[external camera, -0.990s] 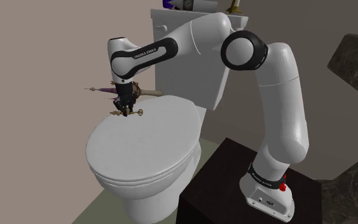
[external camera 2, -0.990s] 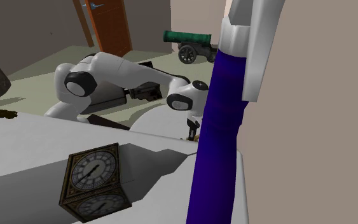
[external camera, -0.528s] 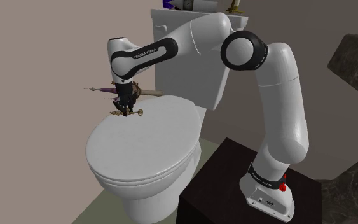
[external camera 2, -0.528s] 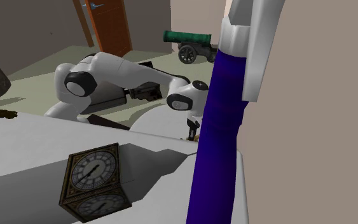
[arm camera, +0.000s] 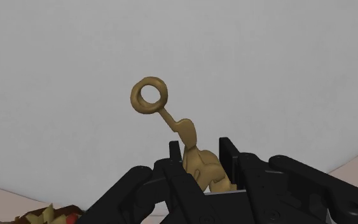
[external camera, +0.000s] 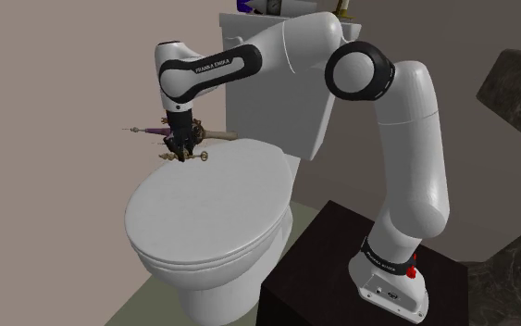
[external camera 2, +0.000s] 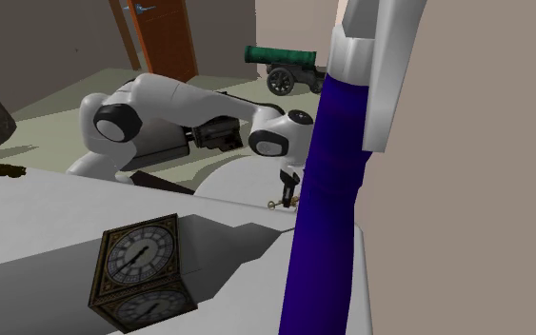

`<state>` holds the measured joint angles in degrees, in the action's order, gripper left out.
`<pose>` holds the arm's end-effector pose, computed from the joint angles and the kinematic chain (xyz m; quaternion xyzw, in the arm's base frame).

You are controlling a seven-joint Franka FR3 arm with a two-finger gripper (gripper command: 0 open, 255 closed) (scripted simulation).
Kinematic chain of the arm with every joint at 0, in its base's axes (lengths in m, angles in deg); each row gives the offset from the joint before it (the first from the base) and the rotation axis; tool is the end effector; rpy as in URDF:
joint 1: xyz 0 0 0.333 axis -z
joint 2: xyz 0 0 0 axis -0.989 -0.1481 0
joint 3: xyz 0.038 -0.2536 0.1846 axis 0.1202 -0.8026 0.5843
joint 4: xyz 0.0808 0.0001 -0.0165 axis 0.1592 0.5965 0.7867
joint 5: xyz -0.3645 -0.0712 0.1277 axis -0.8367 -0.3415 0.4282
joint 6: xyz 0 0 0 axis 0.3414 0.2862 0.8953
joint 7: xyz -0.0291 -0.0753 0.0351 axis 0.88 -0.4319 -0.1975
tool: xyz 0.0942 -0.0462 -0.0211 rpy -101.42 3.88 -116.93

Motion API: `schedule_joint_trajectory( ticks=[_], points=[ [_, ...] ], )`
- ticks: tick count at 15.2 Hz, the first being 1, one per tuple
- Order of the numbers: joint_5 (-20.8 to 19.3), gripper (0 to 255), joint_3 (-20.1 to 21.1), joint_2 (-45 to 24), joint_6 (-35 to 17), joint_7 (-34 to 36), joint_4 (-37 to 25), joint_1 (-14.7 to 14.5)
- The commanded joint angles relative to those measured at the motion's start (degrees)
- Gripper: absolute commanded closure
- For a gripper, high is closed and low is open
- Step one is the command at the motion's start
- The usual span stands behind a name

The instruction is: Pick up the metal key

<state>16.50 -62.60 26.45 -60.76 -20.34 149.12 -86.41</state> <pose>0.6631 0.1833 0.4012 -0.9951 -0.0947 0.0264 0.0054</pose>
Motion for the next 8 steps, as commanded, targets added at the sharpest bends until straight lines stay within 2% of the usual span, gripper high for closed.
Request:
schedule_joint_trajectory(
  ticks=[1,8],
  points=[
    [0.07,255,0.04,0.16,1.42,-0.03,-1.25,-0.05],
    [0.3,255,0.19,0.94,6.41,-0.16,-5.49,-0.2]
  ],
)
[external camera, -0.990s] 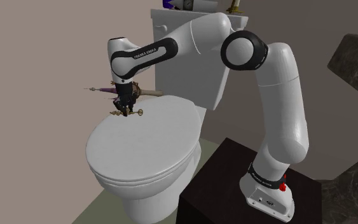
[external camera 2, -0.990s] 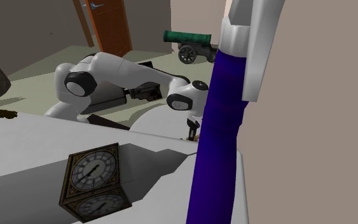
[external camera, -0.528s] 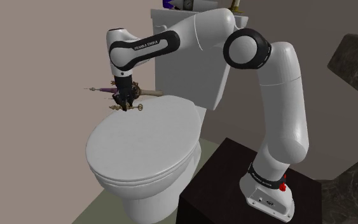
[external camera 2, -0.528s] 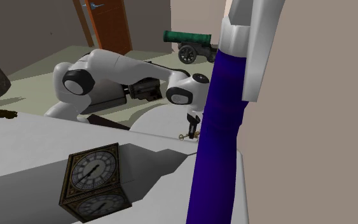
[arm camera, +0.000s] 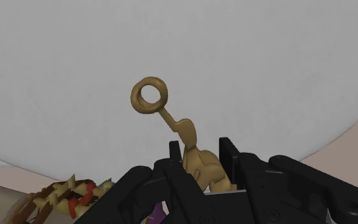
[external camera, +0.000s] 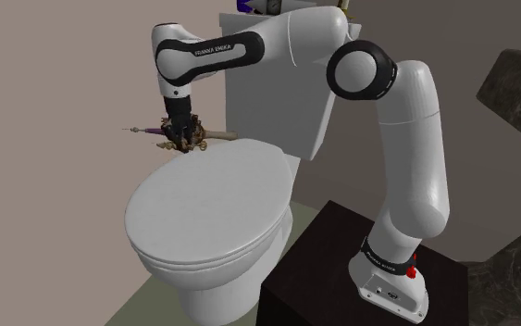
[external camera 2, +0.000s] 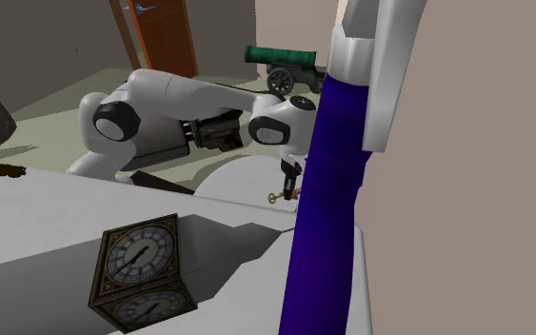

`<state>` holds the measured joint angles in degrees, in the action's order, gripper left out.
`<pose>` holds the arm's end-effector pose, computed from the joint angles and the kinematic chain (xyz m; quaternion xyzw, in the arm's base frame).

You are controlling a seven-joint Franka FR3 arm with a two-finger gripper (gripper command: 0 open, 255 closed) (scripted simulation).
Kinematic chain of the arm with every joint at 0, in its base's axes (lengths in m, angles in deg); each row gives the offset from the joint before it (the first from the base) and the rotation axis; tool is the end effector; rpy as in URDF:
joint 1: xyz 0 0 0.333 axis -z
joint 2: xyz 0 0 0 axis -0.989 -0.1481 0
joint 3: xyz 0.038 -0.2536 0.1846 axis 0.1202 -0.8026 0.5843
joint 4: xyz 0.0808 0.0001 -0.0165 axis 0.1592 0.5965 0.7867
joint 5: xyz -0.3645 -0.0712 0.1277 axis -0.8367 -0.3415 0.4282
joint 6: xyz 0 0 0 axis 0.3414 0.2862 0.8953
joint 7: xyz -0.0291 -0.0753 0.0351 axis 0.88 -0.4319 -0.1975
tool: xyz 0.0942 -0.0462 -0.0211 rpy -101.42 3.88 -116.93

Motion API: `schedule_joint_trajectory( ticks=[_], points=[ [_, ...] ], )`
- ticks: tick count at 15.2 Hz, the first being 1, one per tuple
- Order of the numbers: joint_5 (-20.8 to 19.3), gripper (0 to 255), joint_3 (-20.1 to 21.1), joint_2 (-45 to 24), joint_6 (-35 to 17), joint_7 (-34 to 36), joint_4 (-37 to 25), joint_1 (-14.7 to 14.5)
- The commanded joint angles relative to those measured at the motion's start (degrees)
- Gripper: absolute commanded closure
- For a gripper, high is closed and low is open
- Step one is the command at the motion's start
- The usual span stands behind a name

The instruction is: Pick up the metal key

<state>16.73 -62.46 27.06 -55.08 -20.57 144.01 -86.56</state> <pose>0.6652 0.1830 0.4423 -0.9951 -0.0949 0.0263 0.0055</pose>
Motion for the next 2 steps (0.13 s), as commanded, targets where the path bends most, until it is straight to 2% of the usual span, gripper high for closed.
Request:
schedule_joint_trajectory(
  ticks=[1,2],
  points=[
    [0.07,255,0.06,0.35,0.83,0.06,-0.47,-0.05],
    [0.07,255,0.06,0.35,0.83,0.06,-0.48,-0.05]
  ],
)
